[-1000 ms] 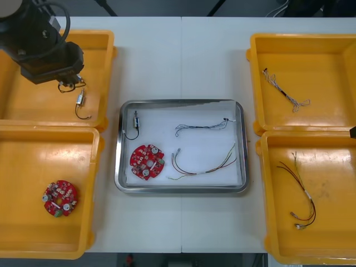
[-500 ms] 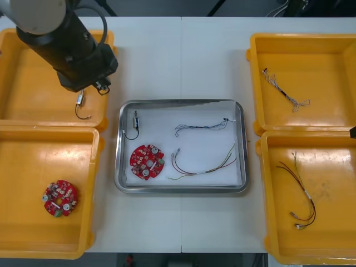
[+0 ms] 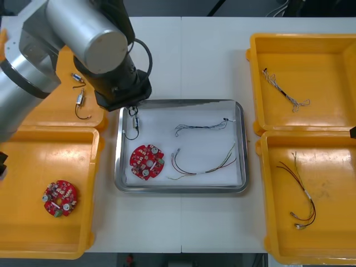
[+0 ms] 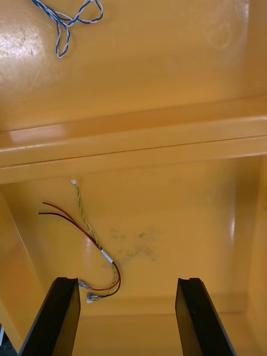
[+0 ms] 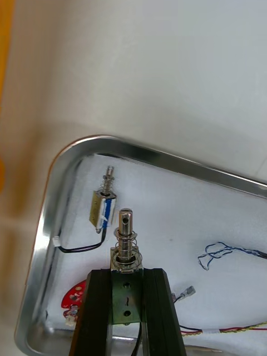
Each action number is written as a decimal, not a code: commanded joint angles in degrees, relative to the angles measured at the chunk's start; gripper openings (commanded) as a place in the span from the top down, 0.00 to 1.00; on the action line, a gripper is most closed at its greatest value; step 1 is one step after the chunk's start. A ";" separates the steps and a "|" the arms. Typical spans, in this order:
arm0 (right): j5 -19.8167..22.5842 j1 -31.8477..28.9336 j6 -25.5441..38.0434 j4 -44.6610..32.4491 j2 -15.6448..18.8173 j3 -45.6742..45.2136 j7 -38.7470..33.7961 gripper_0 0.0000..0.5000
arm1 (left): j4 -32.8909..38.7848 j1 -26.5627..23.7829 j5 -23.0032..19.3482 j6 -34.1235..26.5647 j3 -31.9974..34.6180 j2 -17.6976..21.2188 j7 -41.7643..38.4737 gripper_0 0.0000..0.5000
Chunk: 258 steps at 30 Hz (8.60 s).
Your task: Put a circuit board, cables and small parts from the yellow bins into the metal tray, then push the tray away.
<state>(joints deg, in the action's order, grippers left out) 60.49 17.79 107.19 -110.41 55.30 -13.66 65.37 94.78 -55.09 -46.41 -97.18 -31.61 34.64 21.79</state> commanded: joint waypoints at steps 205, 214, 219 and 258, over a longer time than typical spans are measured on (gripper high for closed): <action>-34.21 37.14 -24.04 -2.97 -27.70 91.35 18.22 1.00 | 20.88 50.08 -24.07 13.33 38.11 43.75 39.56 0.00; -34.91 41.98 -24.22 -2.97 -25.42 91.35 19.45 1.00 | 20.88 50.08 -24.07 13.33 38.11 43.75 39.56 0.00; -35.26 45.75 -25.27 -1.12 -24.98 91.35 20.94 1.00 | 20.88 50.08 -24.07 13.33 38.11 43.75 39.56 0.00; -32.80 59.82 -51.46 26.56 -24.80 91.35 26.65 1.00 | 20.88 50.08 -24.07 13.33 38.11 43.75 39.56 0.00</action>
<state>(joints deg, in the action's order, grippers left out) 27.13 73.32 57.49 -85.08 29.50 77.10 90.16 114.63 -5.96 -71.04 -84.40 5.21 75.44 58.82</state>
